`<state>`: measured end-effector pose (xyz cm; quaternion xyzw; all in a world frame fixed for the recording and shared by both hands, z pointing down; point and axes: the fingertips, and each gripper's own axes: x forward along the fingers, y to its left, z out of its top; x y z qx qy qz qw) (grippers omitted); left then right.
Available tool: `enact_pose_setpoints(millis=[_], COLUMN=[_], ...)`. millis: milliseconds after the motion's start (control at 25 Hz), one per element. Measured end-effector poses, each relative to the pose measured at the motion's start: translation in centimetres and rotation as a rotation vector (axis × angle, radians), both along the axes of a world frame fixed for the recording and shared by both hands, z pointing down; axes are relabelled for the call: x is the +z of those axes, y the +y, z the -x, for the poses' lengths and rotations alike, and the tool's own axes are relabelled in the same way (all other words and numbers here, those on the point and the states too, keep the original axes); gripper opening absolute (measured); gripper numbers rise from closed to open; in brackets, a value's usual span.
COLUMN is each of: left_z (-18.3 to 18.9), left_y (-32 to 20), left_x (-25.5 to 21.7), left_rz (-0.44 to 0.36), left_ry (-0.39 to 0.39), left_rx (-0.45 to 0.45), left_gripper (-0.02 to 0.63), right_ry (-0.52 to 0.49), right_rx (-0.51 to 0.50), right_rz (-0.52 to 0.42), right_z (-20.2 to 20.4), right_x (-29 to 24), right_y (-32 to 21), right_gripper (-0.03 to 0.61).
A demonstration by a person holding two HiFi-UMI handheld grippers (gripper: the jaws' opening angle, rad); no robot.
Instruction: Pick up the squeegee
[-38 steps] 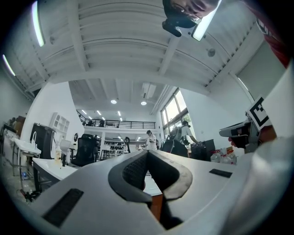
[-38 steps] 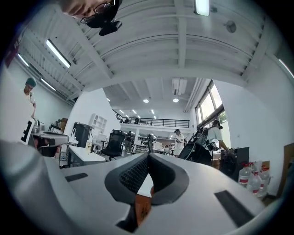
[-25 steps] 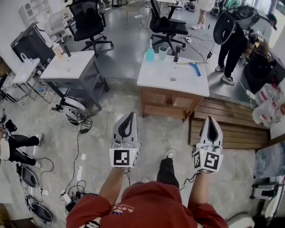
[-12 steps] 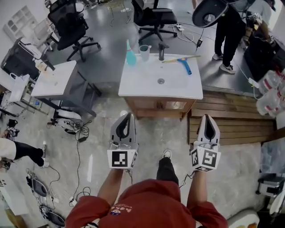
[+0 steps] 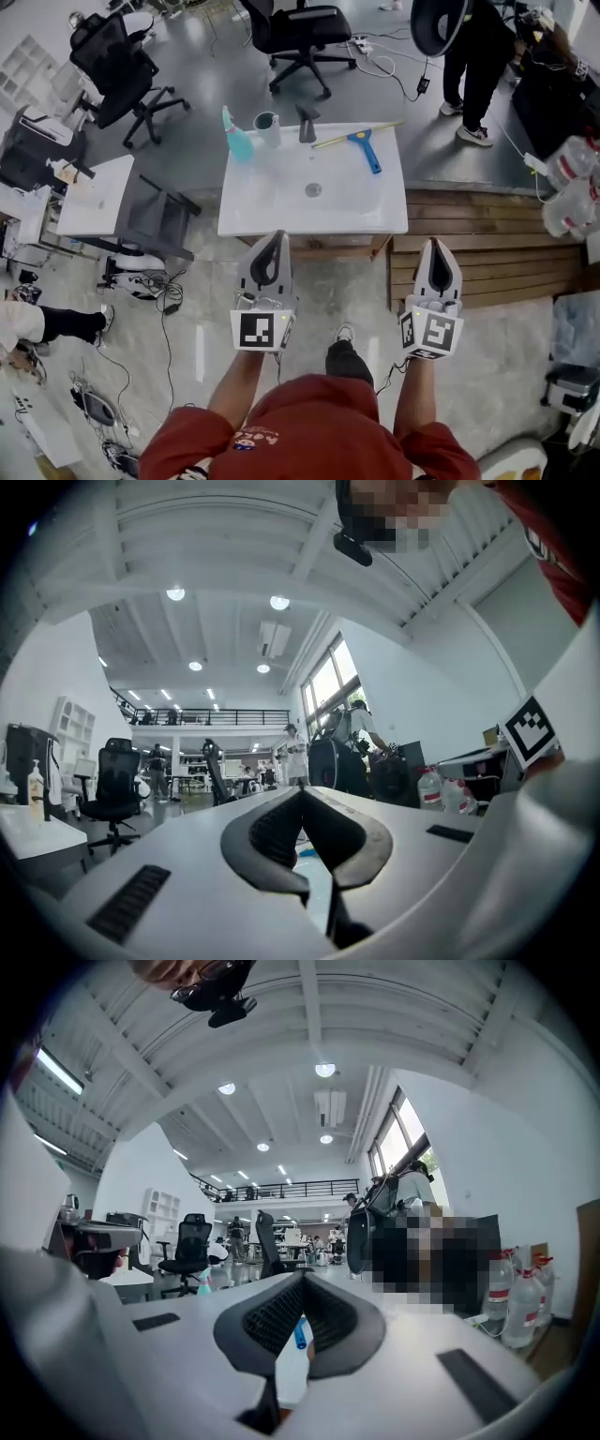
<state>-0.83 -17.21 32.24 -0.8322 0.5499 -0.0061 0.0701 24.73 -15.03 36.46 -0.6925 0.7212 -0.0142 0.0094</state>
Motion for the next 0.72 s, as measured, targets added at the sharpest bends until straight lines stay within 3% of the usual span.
enact_pose_setpoints(millis=[400,720], left_z=[-8.2,-7.6], left_y=[-8.8,-14.4], left_x=[-0.2,0.2], left_rz=[-0.007,-0.016], left_ry=[0.017,0.045], left_rx=[0.048,0.042], left_gripper=[0.015,0.015], right_ry=[0.001,0.049], right_rx=[0.043,0.042], right_rz=[-0.013,-0.015], right_z=[-7.8,-8.1], right_x=[-0.3,-1.1], right_y=[-7.6,-12.5], right_gripper=[0.008,0.008])
